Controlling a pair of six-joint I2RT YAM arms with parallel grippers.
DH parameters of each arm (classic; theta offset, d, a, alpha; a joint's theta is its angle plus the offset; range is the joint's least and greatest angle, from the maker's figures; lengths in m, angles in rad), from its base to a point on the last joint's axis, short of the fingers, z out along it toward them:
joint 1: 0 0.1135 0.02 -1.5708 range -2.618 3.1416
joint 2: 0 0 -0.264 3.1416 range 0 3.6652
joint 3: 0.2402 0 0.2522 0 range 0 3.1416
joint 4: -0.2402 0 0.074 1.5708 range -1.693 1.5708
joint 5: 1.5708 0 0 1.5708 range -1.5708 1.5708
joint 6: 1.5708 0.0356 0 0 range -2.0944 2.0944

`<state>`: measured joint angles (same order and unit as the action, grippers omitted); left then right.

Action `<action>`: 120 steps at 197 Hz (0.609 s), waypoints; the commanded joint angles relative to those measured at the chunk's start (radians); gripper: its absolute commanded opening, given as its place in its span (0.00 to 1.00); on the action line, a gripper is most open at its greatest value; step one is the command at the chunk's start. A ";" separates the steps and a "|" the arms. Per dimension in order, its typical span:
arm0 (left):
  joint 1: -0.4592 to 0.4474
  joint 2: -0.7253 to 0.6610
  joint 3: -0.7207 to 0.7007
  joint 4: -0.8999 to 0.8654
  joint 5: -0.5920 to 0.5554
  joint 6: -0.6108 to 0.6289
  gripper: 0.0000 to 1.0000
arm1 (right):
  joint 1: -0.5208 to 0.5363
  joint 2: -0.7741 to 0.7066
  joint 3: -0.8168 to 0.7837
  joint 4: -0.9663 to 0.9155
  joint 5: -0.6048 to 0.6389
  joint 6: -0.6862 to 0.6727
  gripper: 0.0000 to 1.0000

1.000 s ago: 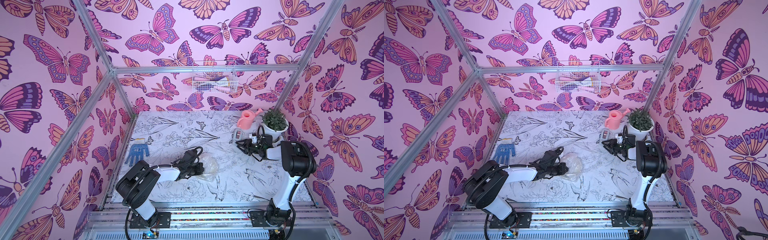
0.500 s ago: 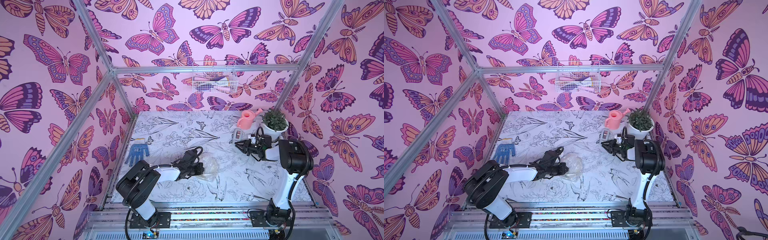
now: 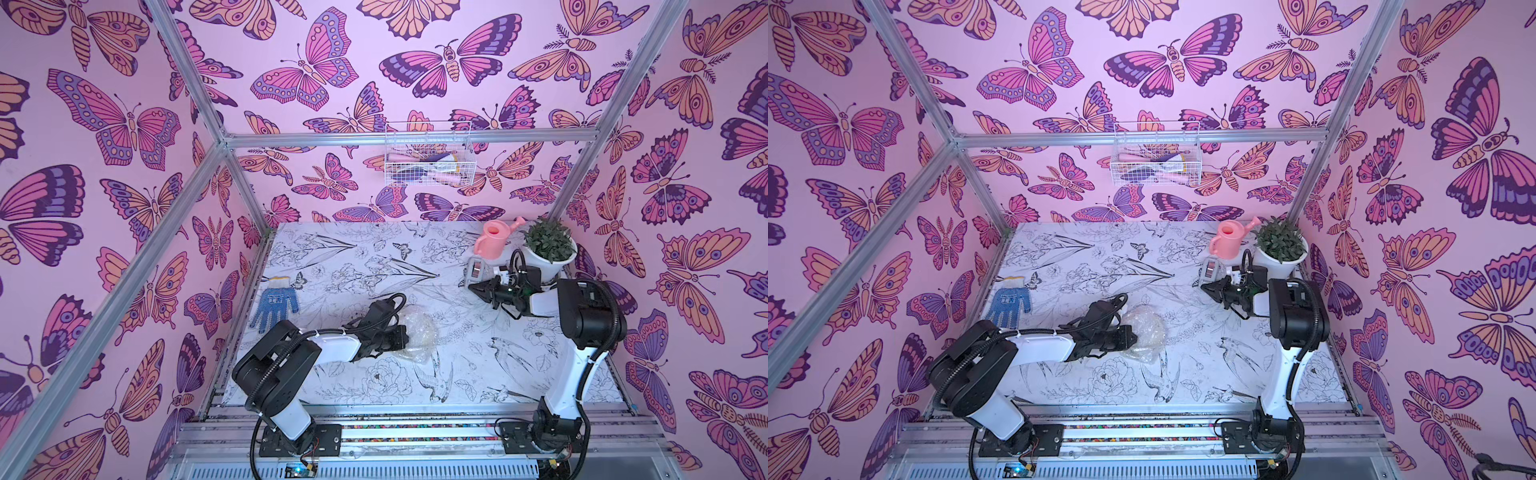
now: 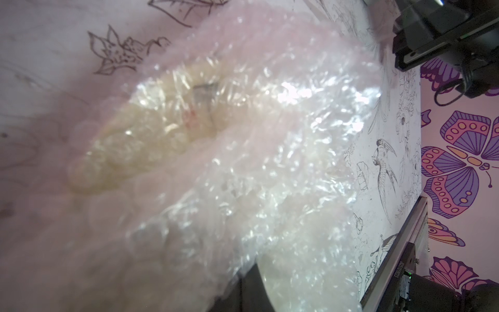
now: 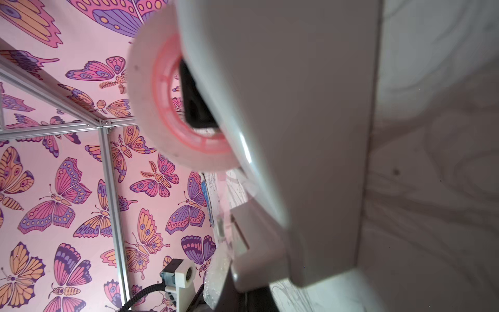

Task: Wrap dinner plates in bubble wrap
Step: Tear off the tape using the Tape Cutter.

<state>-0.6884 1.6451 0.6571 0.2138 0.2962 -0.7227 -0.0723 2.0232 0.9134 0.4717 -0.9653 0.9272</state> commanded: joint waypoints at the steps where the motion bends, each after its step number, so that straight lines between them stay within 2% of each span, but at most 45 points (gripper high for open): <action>1: -0.014 0.076 -0.053 -0.186 -0.028 0.000 0.00 | 0.010 -0.056 0.059 -0.345 0.160 -0.159 0.00; 30: -0.014 0.076 -0.059 -0.182 -0.028 0.000 0.00 | 0.026 -0.072 0.139 -0.696 0.307 -0.258 0.00; 55: -0.014 0.081 -0.063 -0.174 -0.026 0.000 0.00 | 0.035 -0.076 0.171 -0.819 0.439 -0.294 0.00; 76: -0.015 0.090 -0.060 -0.168 -0.020 0.000 0.00 | 0.054 -0.063 0.208 -0.862 0.478 -0.315 0.00; 88: -0.016 0.094 -0.059 -0.163 -0.017 0.000 0.00 | 0.068 -0.078 0.212 -0.839 0.490 -0.336 0.00; 120: -0.017 0.087 -0.062 -0.159 -0.016 0.001 0.00 | 0.087 -0.217 0.092 -0.565 0.433 -0.349 0.00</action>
<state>-0.6888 1.6581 0.6552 0.2432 0.3099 -0.7235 -0.0036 1.9049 1.0672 -0.2073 -0.5533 0.6308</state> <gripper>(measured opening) 0.042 0.056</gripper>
